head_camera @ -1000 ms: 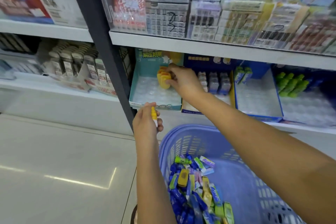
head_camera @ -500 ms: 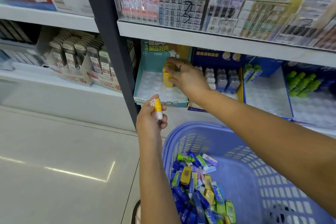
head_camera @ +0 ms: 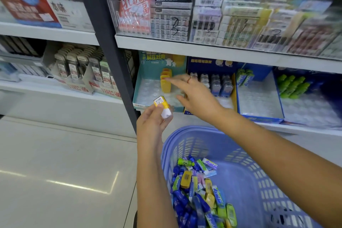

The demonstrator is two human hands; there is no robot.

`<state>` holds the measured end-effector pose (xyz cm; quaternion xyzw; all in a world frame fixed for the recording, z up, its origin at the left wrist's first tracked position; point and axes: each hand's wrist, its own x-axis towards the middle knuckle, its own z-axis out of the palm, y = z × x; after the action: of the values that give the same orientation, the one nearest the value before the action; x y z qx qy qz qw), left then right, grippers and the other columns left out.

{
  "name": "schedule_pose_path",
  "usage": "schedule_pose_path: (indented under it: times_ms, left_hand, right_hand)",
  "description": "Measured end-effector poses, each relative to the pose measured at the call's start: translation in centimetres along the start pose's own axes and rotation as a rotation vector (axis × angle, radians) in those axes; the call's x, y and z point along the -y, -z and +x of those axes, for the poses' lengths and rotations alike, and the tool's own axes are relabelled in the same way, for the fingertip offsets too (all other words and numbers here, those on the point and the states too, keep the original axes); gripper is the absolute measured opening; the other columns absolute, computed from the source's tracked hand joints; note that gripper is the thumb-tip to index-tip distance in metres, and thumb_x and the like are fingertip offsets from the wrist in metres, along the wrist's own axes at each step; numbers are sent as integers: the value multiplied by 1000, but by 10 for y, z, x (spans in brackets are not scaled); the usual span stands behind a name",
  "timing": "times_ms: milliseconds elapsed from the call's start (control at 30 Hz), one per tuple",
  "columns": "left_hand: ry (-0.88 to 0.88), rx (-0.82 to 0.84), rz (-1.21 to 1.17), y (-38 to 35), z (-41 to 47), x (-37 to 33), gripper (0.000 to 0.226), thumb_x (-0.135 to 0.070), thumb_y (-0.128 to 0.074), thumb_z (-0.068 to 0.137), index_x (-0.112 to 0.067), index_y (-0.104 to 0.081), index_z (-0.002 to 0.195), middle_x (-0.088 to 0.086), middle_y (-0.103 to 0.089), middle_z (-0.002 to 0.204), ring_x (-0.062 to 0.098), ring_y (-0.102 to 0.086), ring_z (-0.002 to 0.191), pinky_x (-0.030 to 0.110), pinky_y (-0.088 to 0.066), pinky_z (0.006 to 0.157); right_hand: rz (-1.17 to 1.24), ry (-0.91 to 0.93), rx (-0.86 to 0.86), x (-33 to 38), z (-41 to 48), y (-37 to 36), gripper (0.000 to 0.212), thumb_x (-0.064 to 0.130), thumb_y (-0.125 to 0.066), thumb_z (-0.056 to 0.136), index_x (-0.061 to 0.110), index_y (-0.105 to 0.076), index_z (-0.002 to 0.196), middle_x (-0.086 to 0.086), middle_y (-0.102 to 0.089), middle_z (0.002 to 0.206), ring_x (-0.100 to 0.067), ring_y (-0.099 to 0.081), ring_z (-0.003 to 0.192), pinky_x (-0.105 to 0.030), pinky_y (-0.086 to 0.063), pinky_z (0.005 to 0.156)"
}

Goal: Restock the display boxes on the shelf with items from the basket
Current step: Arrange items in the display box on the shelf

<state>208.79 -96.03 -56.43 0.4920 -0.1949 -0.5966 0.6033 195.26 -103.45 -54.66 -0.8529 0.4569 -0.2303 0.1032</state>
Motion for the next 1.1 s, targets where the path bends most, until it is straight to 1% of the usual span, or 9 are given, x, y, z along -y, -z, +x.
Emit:
schedule_pose_path:
  times_ms: [167, 267, 333, 400, 467, 600, 700, 833, 1100]
  left_hand:
    - [14, 57, 75, -23, -9, 3, 18, -14, -62, 90, -14, -65, 107, 16, -70, 103, 27, -69, 96, 26, -59, 75]
    - [38, 136, 175, -43, -15, 14, 22, -13, -63, 88, -12, -64, 110, 14, -71, 88, 20, -70, 78, 21, -56, 62]
    - [59, 145, 206, -52, -18, 20, 25, -13, -61, 90, -6, -63, 113, 15, -71, 91, 19, -70, 74, 20, -55, 59]
    - [59, 150, 214, -56, -17, 25, 23, -16, -56, 93, -3, -64, 110, 17, -71, 93, 22, -70, 79, 22, -56, 62]
    - [-6, 161, 293, -58, -16, 29, 26, -19, -48, 98, -5, -66, 111, 12, -73, 90, 19, -71, 84, 23, -57, 71]
    - [-391, 151, 1049, -55, -12, 45, 33, -23, -46, 98, -13, -58, 127, 4, -62, 126, 14, -54, 116, 20, -39, 95]
    - [-455, 222, 1309, -50, -10, 56, 41, -13, -48, 96, -8, -49, 136, 5, -46, 143, 19, -34, 137, 25, -26, 111]
    - [-487, 217, 1358, -48, -5, 55, 42, -12, -50, 94, -9, -49, 136, 5, -47, 141, 17, -34, 134, 22, -25, 107]
    - [-489, 219, 1308, -44, -1, 48, 39, -13, -51, 94, -9, -53, 132, 5, -52, 138, 18, -43, 129, 20, -29, 104]
  right_hand:
    - [-30, 151, -100, 7, -80, 13, 41, 12, -68, 84, 16, -58, 124, -5, -51, 133, -19, -56, 103, -32, -52, 83]
    - [-110, 220, -210, -2, -94, 20, 23, 15, -61, 89, 10, -64, 111, -5, -59, 123, -20, -56, 103, -30, -50, 82]
    - [-187, 270, -241, -9, -98, 27, 18, 16, -60, 90, 9, -66, 105, -4, -64, 115, -18, -54, 101, -26, -48, 81]
    - [-225, 275, -230, -15, -98, 33, 18, 17, -61, 90, 10, -65, 106, -2, -66, 111, -16, -55, 100, -24, -48, 80]
    - [-147, 161, -272, -20, -90, 40, 22, 23, -59, 91, 12, -65, 108, -2, -67, 106, -14, -57, 97, -21, -45, 81]
    - [56, -176, -327, -30, -63, 44, 23, 26, -63, 89, 12, -66, 107, -4, -69, 96, -18, -65, 84, -34, -52, 77]
    - [52, -231, -219, -34, -47, 31, 24, 24, -63, 90, 9, -66, 108, -9, -69, 99, -23, -64, 88, -40, -52, 80]
    - [8, -278, -77, -37, -32, 18, 26, 26, -58, 92, 9, -64, 111, -14, -65, 102, -28, -62, 93, -40, -48, 81]
    - [-21, -241, -23, -36, -28, 15, 25, 22, -59, 91, 5, -66, 109, -14, -59, 113, -29, -59, 99, -35, -46, 84]
